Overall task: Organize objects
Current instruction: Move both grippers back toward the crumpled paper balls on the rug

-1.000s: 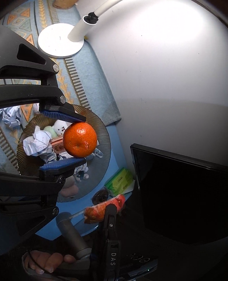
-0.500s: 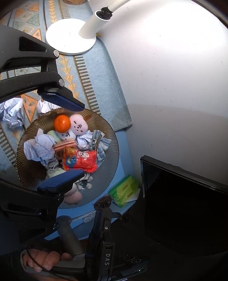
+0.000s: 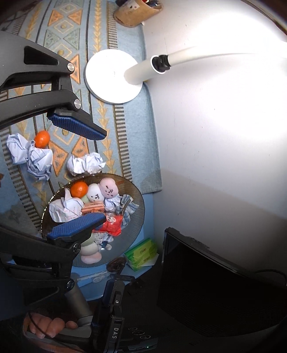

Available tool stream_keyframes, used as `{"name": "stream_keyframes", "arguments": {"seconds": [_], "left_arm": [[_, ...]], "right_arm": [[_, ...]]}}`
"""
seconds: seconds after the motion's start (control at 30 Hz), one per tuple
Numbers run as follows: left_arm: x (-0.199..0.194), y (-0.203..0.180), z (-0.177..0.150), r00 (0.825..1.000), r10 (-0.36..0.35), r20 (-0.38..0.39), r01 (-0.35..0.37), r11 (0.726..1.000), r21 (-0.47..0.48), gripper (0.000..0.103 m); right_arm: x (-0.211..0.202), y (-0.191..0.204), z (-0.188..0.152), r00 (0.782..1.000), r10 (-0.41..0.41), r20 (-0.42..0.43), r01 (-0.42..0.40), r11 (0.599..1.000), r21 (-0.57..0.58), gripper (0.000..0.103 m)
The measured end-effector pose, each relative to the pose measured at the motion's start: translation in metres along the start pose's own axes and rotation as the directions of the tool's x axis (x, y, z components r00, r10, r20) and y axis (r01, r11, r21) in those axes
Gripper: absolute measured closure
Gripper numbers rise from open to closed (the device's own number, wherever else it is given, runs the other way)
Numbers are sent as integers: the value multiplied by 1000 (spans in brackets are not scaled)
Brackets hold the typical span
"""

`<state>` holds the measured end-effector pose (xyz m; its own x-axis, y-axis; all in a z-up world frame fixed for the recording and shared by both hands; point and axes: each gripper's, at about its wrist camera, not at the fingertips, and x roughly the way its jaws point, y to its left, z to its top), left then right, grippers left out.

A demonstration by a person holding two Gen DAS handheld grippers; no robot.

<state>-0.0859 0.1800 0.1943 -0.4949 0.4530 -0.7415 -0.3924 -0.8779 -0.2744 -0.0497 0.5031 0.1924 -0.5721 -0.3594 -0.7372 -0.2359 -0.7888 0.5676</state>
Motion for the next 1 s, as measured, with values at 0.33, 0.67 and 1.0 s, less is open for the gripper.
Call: {"name": "stream_keyframes", "arguments": {"seconds": [0.33,0.67,1.0], "left_arm": [[-35,47,-20,1000,18,16,-17,997,-78,37],[-14,63,-59,993,-38,-116,33,999,-43,37],[38,77,-121,936,-98,-337,91,995,-36,37]], "right_arm": [[1,32,-29,999,8,-33,-10,999,-51,64],[30,63,-72,993,0,-116,-10,997,-83,60],[109,65,-139,946,-25,-322,19,1000,-24,60]]}}
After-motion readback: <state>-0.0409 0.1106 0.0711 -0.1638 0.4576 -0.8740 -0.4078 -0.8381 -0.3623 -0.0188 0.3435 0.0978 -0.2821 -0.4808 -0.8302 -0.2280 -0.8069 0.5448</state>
